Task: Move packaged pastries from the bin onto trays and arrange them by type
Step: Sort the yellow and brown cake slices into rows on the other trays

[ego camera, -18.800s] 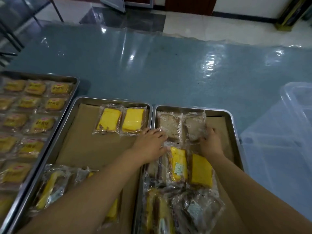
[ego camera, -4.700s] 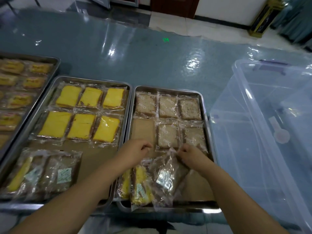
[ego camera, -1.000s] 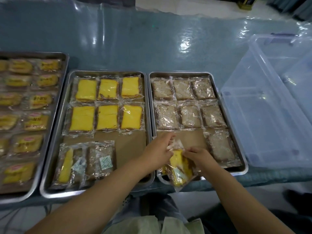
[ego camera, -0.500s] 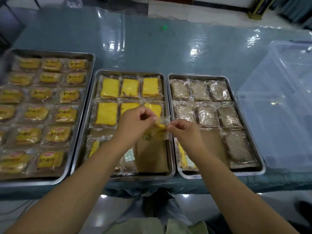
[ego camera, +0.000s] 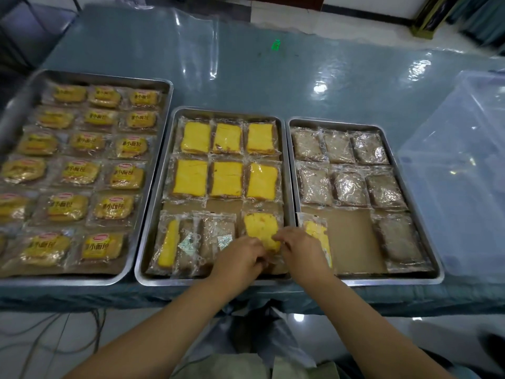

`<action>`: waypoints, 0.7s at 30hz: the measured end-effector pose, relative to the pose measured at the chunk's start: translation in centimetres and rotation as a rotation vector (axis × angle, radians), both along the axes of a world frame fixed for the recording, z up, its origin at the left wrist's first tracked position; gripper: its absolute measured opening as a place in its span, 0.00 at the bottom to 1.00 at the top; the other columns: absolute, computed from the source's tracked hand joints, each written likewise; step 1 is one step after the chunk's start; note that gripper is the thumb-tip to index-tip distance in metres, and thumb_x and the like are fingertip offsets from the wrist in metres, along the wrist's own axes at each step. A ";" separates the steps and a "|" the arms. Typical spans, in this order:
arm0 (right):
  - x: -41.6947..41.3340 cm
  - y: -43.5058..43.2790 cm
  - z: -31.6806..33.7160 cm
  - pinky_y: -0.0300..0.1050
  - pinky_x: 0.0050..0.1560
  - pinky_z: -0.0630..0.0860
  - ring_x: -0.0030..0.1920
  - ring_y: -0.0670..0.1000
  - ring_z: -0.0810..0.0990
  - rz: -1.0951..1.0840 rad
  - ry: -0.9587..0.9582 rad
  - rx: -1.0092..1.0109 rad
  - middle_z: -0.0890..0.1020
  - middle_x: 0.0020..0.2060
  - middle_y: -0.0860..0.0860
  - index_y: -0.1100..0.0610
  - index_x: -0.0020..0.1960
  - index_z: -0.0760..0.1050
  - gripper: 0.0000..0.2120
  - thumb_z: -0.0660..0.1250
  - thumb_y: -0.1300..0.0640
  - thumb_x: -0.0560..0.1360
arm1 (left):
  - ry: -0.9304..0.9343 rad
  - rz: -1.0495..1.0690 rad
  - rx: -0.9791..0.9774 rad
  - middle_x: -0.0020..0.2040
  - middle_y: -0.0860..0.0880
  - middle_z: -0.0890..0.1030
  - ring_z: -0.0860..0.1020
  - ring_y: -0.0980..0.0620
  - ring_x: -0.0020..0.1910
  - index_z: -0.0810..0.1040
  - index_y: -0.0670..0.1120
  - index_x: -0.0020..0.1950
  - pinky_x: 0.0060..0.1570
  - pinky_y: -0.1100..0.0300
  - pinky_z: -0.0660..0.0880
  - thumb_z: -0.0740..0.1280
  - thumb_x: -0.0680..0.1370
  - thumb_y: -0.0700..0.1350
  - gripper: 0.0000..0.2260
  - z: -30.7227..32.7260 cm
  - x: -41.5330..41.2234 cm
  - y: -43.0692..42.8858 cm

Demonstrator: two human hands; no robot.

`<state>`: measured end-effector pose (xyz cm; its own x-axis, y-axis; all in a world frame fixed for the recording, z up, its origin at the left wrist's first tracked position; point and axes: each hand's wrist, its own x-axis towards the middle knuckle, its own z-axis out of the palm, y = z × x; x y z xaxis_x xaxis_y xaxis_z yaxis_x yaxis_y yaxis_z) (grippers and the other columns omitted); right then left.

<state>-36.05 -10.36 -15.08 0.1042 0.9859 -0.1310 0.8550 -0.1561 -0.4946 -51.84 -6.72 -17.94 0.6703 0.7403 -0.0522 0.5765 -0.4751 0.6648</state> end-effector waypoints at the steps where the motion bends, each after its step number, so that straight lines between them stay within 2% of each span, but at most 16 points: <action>1: -0.5 0.0 -0.2 0.32 0.57 0.66 0.59 0.50 0.76 0.064 -0.026 -0.041 0.78 0.61 0.52 0.58 0.59 0.79 0.16 0.62 0.67 0.74 | 0.029 -0.024 0.002 0.48 0.49 0.80 0.74 0.49 0.51 0.82 0.46 0.49 0.47 0.58 0.70 0.68 0.74 0.45 0.06 -0.4 -0.1 -0.1; 3: -1.0 0.0 -0.8 0.36 0.63 0.63 0.67 0.50 0.69 0.169 -0.090 -0.111 0.71 0.68 0.52 0.55 0.65 0.75 0.18 0.62 0.64 0.76 | 0.045 -0.058 0.008 0.49 0.48 0.80 0.74 0.49 0.51 0.82 0.45 0.50 0.45 0.61 0.67 0.66 0.76 0.44 0.07 -0.7 -0.3 -0.3; 6: -1.3 -0.3 -1.4 0.38 0.66 0.61 0.70 0.51 0.63 0.254 -0.137 -0.147 0.67 0.71 0.51 0.53 0.66 0.73 0.20 0.61 0.65 0.75 | 0.015 0.016 0.017 0.46 0.52 0.80 0.75 0.52 0.48 0.82 0.49 0.48 0.41 0.63 0.67 0.66 0.75 0.43 0.07 -0.3 -1.4 0.1; 8: -1.4 -0.5 -1.5 0.39 0.67 0.60 0.70 0.52 0.62 0.270 -0.182 -0.154 0.66 0.72 0.52 0.54 0.66 0.73 0.22 0.60 0.68 0.74 | -0.028 0.196 0.025 0.45 0.56 0.79 0.74 0.56 0.46 0.82 0.51 0.49 0.42 0.68 0.65 0.68 0.74 0.42 0.07 0.2 -2.6 0.9; 11: -1.8 -0.3 -1.6 0.39 0.68 0.59 0.69 0.53 0.64 0.265 -0.207 -0.151 0.66 0.71 0.53 0.56 0.66 0.73 0.21 0.59 0.69 0.75 | -0.049 0.535 0.082 0.49 0.56 0.74 0.71 0.55 0.50 0.79 0.50 0.54 0.50 0.60 0.69 0.69 0.74 0.40 0.10 0.9 -4.9 2.5; 13: -2.5 0.0 -1.5 0.39 0.67 0.62 0.67 0.53 0.67 0.237 -0.125 -0.134 0.70 0.69 0.53 0.57 0.66 0.73 0.21 0.59 0.70 0.75 | -0.010 0.675 0.111 0.51 0.52 0.75 0.72 0.52 0.52 0.77 0.49 0.57 0.51 0.54 0.73 0.68 0.74 0.41 0.12 1.2 -6.5 3.4; 15: -3.8 0.1 -1.2 0.40 0.63 0.69 0.64 0.54 0.72 0.190 0.064 -0.178 0.74 0.65 0.55 0.58 0.66 0.73 0.21 0.57 0.71 0.76 | 0.085 0.698 0.124 0.49 0.50 0.77 0.73 0.49 0.50 0.76 0.48 0.56 0.49 0.52 0.73 0.66 0.75 0.41 0.10 1.2 -7.7 3.7; 17: -5.1 0.2 -1.1 0.37 0.53 0.73 0.59 0.53 0.76 0.118 0.246 -0.253 0.75 0.64 0.55 0.56 0.68 0.70 0.20 0.55 0.68 0.79 | 0.173 0.658 0.142 0.43 0.50 0.79 0.73 0.49 0.46 0.76 0.48 0.55 0.42 0.53 0.71 0.62 0.76 0.40 0.09 0.9 -8.3 3.7; 19: -6.3 0.3 -1.3 0.31 0.42 0.72 0.53 0.52 0.78 0.058 0.351 -0.286 0.74 0.66 0.54 0.56 0.71 0.67 0.20 0.54 0.64 0.80 | 0.174 0.637 0.111 0.39 0.51 0.77 0.74 0.49 0.43 0.75 0.49 0.56 0.38 0.55 0.70 0.60 0.77 0.39 0.11 0.8 -8.4 3.5; 21: -7.0 0.7 -1.4 0.32 0.41 0.73 0.51 0.51 0.78 -0.001 0.425 -0.312 0.74 0.64 0.53 0.55 0.71 0.66 0.19 0.57 0.61 0.80 | 0.114 0.655 0.022 0.39 0.54 0.76 0.75 0.53 0.38 0.74 0.50 0.59 0.33 0.57 0.71 0.58 0.79 0.40 0.11 0.9 -8.0 3.5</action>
<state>-43.01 -9.64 -16.43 -0.0212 0.8932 -0.4491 0.5890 -0.3518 -0.7275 -59.84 -3.26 -17.09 0.0726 0.9945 -0.0758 0.8166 -0.0156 0.5769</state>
